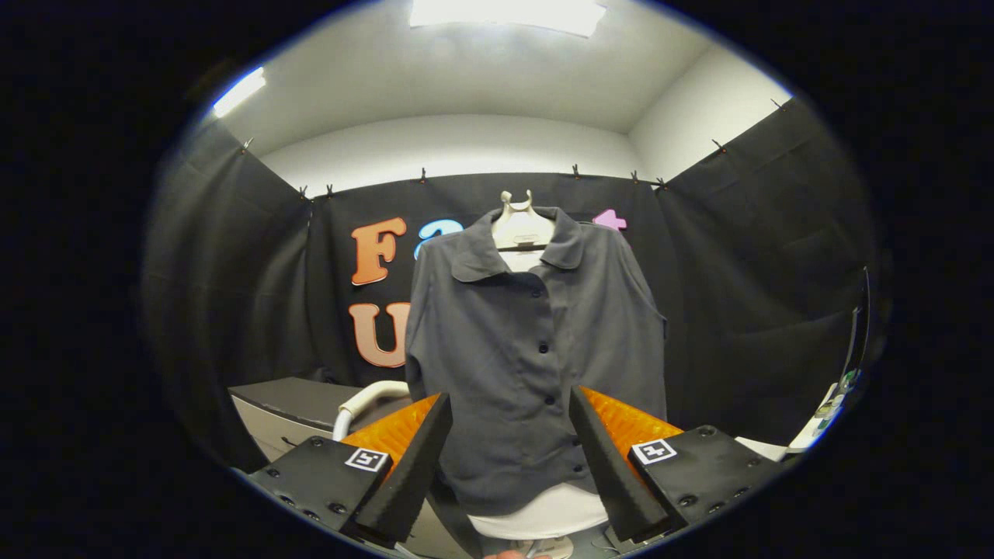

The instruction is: Iron the clothes twice with a garment steamer, once on the left side and once on the right side.

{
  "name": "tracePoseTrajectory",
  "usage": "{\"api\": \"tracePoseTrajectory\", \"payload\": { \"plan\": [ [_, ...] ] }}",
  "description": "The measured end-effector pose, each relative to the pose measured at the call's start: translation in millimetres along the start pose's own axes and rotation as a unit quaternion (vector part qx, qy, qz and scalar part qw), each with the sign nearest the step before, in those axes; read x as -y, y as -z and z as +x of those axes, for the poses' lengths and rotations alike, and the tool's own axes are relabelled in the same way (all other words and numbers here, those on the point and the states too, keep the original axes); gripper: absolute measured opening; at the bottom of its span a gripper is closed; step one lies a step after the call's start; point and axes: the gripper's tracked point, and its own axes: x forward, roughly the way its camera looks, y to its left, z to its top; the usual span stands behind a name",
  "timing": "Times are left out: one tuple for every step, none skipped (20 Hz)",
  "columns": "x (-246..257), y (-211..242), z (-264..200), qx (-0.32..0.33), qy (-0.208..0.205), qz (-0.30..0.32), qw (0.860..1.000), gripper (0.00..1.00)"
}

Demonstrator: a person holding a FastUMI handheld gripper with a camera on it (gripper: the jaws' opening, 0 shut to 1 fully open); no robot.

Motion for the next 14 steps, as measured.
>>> {"api": "tracePoseTrajectory", "payload": {
  "plan": [
    [-14, -1, 3, -0.002, -0.011, -0.002, 1.000, 0.98],
    [-27, -3, 9, -0.004, -0.023, -0.004, 1.000, 0.98],
    [-41, -7, 15, -0.003, -0.035, -0.004, 0.999, 0.98],
    [-56, -13, 23, -0.001, -0.050, -0.003, 0.999, 0.98],
    [-71, -16, 31, 0.000, -0.063, -0.002, 0.998, 0.98],
    [-86, -16, 42, -0.002, -0.073, 0.000, 0.997, 0.98],
    [-102, -15, 52, -0.010, -0.086, 0.005, 0.996, 0.98],
    [-118, -14, 61, -0.018, -0.101, 0.012, 0.995, 0.98],
    [-134, -14, 70, -0.025, -0.115, 0.021, 0.993, 0.98],
    [-151, -15, 80, -0.030, -0.129, 0.029, 0.991, 0.98],
    [-165, -14, 89, -0.035, -0.137, 0.033, 0.989, 0.98],
    [-177, -13, 99, -0.039, -0.145, 0.032, 0.988, 0.98],
    [-190, -13, 107, -0.041, -0.150, 0.029, 0.987, 0.98],
    [-200, -15, 115, -0.038, -0.153, 0.027, 0.987, 0.98]
  ]
}}
